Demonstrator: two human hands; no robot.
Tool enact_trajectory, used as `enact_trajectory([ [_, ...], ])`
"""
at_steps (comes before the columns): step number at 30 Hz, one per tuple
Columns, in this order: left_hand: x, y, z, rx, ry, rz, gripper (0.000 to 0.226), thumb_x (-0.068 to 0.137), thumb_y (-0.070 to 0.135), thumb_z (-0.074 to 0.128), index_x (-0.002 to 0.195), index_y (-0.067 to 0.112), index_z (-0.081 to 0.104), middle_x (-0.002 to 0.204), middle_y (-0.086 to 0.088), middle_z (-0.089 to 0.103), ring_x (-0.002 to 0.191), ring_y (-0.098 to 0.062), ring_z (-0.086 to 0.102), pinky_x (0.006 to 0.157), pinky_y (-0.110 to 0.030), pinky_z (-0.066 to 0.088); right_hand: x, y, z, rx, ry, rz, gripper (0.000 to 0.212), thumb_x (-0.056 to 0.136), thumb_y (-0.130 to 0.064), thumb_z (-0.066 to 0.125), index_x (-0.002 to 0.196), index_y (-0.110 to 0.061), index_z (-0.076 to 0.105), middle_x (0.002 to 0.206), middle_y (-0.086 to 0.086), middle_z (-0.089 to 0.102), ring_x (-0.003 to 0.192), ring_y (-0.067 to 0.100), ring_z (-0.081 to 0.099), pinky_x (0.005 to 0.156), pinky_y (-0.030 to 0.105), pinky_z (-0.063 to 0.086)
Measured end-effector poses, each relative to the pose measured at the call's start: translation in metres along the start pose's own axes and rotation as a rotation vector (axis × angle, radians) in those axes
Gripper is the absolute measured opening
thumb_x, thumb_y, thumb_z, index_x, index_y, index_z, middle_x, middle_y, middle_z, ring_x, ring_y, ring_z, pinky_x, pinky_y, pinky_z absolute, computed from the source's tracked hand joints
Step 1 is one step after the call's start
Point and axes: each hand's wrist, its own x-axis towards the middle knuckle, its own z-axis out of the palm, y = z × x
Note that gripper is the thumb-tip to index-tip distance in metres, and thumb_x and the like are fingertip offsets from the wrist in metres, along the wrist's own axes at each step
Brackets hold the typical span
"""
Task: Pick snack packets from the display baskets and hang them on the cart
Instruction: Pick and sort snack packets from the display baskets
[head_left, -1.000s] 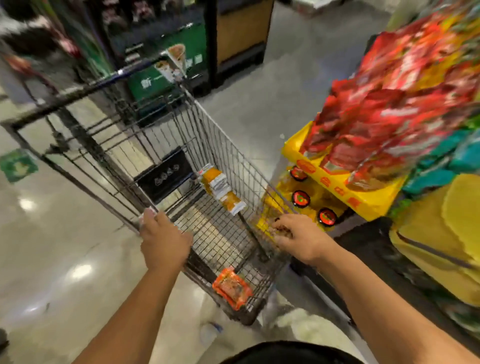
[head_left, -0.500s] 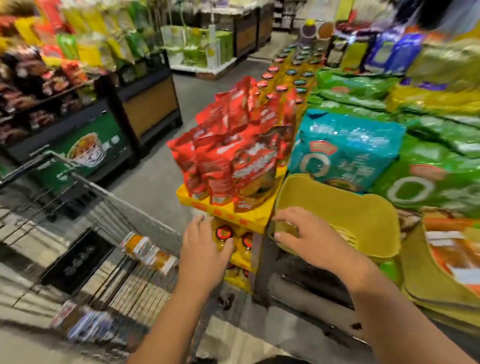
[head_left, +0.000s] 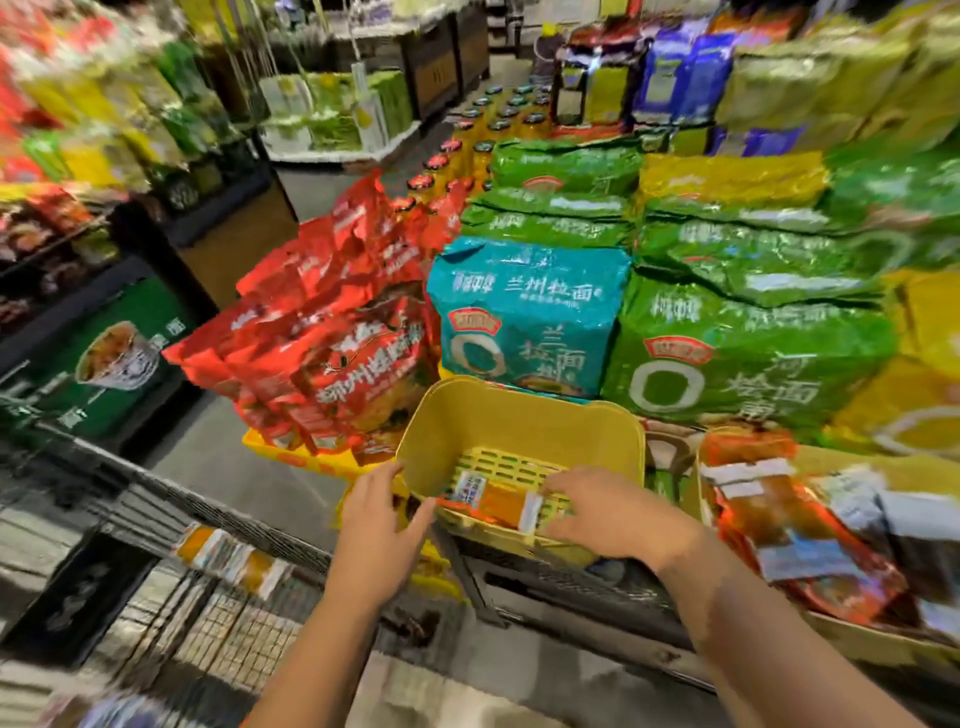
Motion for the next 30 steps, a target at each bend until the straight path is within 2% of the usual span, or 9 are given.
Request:
enact_trajectory([
  [6,0.036,-0.008,0.002,0.000,-0.097,0.074,0.068,0.100,0.046,0.054,0.157,0.017,0.032,0.158,-0.001,0.039,0.146,-0.023,0.036,0.119,-0.044,0.032,0.044,-0.013,0.001,-0.011,-0.116,0.009,0.066,0.101,-0.056,0.048,0.155,-0.021,0.036,0.159,0.006,0.038,0.142,0.028,0.039,0.112,0.043,0.038],
  [9,0.036,-0.011,0.016,-0.081,-0.157,0.077,0.065,0.107,0.032,0.043,0.163,0.021,0.011,0.167,0.003,0.020,0.153,-0.016,0.020,0.124,-0.032,0.018,0.065,-0.027,0.007,0.161,-0.096,0.008,0.071,0.095,-0.068,0.048,0.151,-0.023,0.043,0.157,0.003,0.042,0.140,0.025,0.042,0.112,0.042,0.038],
  [12,0.032,-0.012,0.021,-0.129,-0.144,0.086,0.065,0.108,0.030,0.038,0.162,0.024,0.003,0.170,0.003,0.007,0.155,-0.012,0.009,0.121,-0.026,0.012,0.078,-0.037,0.015,0.196,-0.142,0.079,0.078,0.087,-0.071,0.057,0.148,-0.024,0.044,0.153,0.000,0.046,0.135,0.024,0.046,0.108,0.038,0.041],
  [15,0.044,-0.023,0.013,-0.121,-0.157,0.140,0.076,0.105,0.036,0.046,0.162,0.025,-0.002,0.170,0.006,-0.004,0.155,-0.012,0.003,0.120,-0.027,0.012,0.091,-0.034,0.013,0.050,-0.110,0.215,0.059,0.095,-0.053,0.056,0.145,-0.020,0.049,0.149,0.005,0.050,0.130,0.027,0.050,0.106,0.040,0.045],
  [18,0.063,-0.024,0.003,-0.152,-0.192,0.186,0.082,0.101,0.037,0.057,0.162,0.023,0.004,0.168,0.006,0.011,0.153,-0.011,0.012,0.118,-0.022,0.014,0.096,-0.025,0.002,0.010,-0.063,0.369,0.044,0.103,-0.034,0.050,0.145,-0.023,0.049,0.150,0.006,0.049,0.131,0.028,0.051,0.103,0.036,0.046],
  [21,0.081,-0.018,-0.003,-0.194,-0.258,0.161,0.076,0.102,0.035,0.056,0.162,0.023,0.011,0.166,0.005,0.021,0.151,-0.013,0.021,0.118,-0.024,0.019,0.109,-0.024,0.003,0.034,-0.167,0.423,0.059,0.105,-0.033,0.049,0.159,-0.026,0.025,0.166,0.001,0.025,0.147,0.025,0.034,0.112,0.034,0.035],
  [24,0.088,-0.017,0.005,-0.250,-0.268,0.155,0.071,0.104,0.026,0.052,0.162,0.022,0.012,0.166,0.003,0.022,0.150,-0.015,0.025,0.113,-0.020,0.020,0.124,-0.031,0.015,0.161,-0.134,0.487,0.097,0.091,-0.042,0.072,0.161,-0.021,0.007,0.166,0.008,0.019,0.147,0.033,0.031,0.114,0.042,0.037],
  [27,0.085,-0.022,0.010,-0.259,-0.276,0.146,0.069,0.106,0.020,0.045,0.162,0.023,0.006,0.169,0.001,0.016,0.151,-0.016,0.022,0.107,-0.014,0.016,0.128,-0.037,0.027,0.209,-0.083,0.530,0.123,0.074,-0.050,0.085,0.160,-0.019,0.004,0.163,0.012,0.020,0.147,0.038,0.030,0.116,0.050,0.034],
  [30,0.083,-0.021,0.008,-0.263,-0.292,0.132,0.069,0.106,0.019,0.042,0.163,0.024,0.002,0.167,-0.001,0.019,0.148,-0.020,0.029,0.110,-0.021,0.026,0.125,-0.037,0.026,0.227,-0.123,0.525,0.118,0.071,-0.054,0.086,0.158,-0.015,0.016,0.161,0.010,0.029,0.145,0.034,0.033,0.116,0.045,0.034],
])
